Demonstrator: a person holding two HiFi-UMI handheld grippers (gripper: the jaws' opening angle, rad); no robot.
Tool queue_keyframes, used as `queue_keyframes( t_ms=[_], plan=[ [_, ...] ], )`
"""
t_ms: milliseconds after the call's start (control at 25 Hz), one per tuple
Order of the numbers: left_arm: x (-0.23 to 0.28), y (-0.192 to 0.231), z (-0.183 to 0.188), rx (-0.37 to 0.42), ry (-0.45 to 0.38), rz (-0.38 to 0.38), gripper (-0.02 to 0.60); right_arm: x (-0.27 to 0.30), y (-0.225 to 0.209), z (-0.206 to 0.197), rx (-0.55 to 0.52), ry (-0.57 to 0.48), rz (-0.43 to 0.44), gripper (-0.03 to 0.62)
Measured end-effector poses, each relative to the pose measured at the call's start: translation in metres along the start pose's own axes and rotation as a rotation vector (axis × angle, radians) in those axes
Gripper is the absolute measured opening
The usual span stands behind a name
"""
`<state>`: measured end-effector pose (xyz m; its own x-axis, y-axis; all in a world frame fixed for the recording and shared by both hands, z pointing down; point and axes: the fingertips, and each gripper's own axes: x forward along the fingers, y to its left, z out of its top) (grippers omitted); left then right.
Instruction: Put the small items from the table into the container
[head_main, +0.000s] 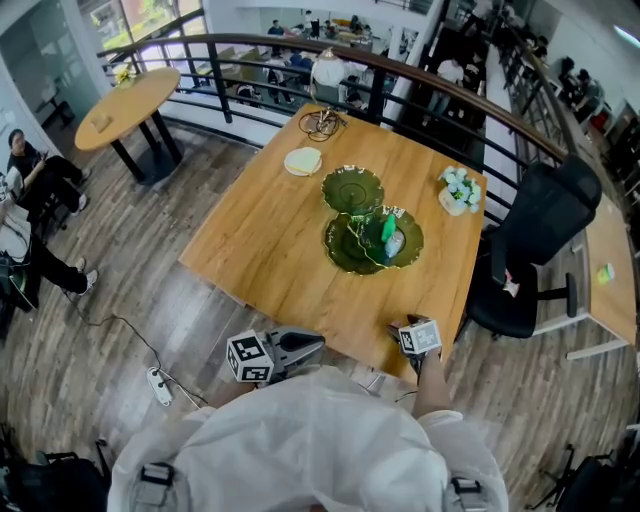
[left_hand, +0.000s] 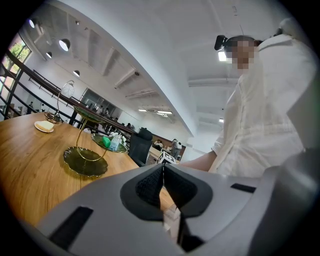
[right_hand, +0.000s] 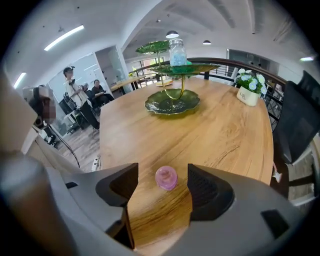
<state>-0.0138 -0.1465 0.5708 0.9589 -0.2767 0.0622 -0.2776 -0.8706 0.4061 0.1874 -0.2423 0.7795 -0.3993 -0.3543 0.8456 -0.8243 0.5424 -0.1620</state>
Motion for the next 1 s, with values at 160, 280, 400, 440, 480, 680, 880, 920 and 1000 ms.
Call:
queue_keyframes(
  t_ms=[160, 280, 400, 440, 480, 680, 880, 920, 1000],
  plan=[
    [0.000, 0.000, 0.000, -0.002, 0.001, 0.002, 0.008, 0.014, 0.002, -0.019, 0.001, 0.053, -0.015, 0.290],
    [-0.001, 0.001, 0.000, -0.002, 0.004, 0.005, 0.008, 0.023, -0.003, -0.027, 0.004, 0.070, -0.062, 0.288],
    [-0.003, 0.001, -0.001, -0.002, 0.005, 0.011, 0.008, 0.031, -0.006, -0.034, 0.008, 0.086, -0.093, 0.288],
    [-0.003, 0.001, -0.001, -0.002, 0.005, 0.013, 0.008, 0.034, -0.007, -0.037, 0.008, 0.095, -0.097, 0.287],
    [-0.004, 0.002, -0.001, -0.002, 0.004, 0.016, 0.008, 0.036, -0.007, -0.038, 0.008, 0.102, -0.100, 0.287],
    [-0.008, 0.003, 0.001, -0.006, 0.000, 0.026, 0.008, 0.036, -0.010, -0.039, -0.011, 0.107, -0.139, 0.174],
    [-0.010, 0.004, 0.001, -0.003, -0.003, 0.030, 0.008, 0.040, -0.009, -0.045, -0.026, 0.136, -0.135, 0.150],
    [-0.010, 0.004, 0.001, -0.002, -0.003, 0.030, 0.008, 0.039, -0.009, -0.045, -0.023, 0.134, -0.136, 0.135],
    [-0.011, 0.003, 0.001, 0.000, -0.004, 0.031, 0.008, 0.036, -0.009, -0.042, -0.014, 0.112, -0.141, 0.120]
  ],
)
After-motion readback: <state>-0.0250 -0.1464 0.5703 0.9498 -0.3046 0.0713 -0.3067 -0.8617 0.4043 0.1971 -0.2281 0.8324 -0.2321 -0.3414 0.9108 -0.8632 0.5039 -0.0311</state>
